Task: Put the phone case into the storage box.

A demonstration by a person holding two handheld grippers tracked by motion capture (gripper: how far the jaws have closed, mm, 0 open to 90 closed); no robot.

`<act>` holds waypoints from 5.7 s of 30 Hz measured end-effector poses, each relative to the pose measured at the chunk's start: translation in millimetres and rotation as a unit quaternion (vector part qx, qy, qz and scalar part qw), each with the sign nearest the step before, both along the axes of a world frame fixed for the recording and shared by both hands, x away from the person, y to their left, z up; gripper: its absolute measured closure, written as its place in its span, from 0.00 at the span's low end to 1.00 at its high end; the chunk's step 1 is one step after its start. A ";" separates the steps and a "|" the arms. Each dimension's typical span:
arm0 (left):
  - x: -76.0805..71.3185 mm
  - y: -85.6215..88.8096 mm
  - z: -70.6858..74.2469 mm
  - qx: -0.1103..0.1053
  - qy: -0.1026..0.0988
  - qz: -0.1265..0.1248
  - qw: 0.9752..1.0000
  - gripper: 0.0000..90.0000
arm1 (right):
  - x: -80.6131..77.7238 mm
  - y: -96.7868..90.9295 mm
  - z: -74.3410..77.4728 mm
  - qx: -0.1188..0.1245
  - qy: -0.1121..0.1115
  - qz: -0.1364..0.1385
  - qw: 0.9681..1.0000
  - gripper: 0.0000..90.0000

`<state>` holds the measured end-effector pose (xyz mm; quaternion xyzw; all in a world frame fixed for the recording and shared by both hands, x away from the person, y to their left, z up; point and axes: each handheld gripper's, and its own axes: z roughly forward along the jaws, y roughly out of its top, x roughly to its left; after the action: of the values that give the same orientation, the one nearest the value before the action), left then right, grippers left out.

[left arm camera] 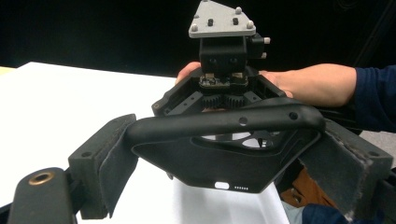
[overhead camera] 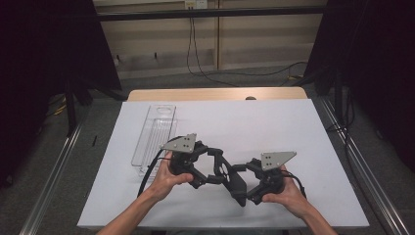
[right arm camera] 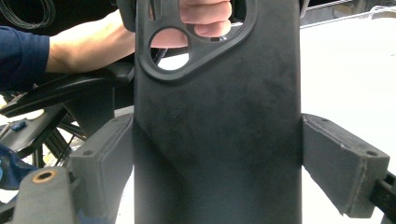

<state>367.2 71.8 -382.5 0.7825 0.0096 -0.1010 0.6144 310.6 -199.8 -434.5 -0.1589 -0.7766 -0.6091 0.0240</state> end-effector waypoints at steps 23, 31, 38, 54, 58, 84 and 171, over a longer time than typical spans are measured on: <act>-5.3 -2.2 11.7 0.031 -0.005 0.005 1.000 0.16 | -1.6 3.8 0.7 0.000 0.006 -0.002 1.000 0.13; -4.1 2.1 15.5 0.026 -0.005 0.030 0.999 0.16 | -1.3 2.3 1.2 0.000 0.007 -0.020 1.000 0.07; 1.2 10.2 17.8 0.025 -0.001 0.064 0.998 0.16 | -0.3 -3.4 3.1 0.007 0.004 -0.044 0.999 0.05; 8.2 22.3 21.2 0.033 0.016 0.113 0.993 0.16 | 0.9 -12.4 3.9 0.007 -0.002 -0.129 0.992 0.01; 9.4 25.0 22.0 0.034 0.018 0.124 0.992 0.16 | 0.8 -13.1 4.0 0.005 -0.001 -0.134 0.991 0.01; 12.9 39.8 26.7 0.052 0.015 0.190 0.980 0.16 | -26.0 -31.9 1.9 -0.020 -0.040 -0.263 0.964 0.02; 54.2 97.7 92.7 0.071 0.003 0.389 0.918 0.15 | -65.1 -94.6 -5.6 -0.046 -0.076 -0.442 0.893 0.00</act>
<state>421.4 169.5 -289.8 0.7582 0.3223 0.1447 0.5480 245.5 -294.4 -440.2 -0.4400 -0.6525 -0.5310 -0.3141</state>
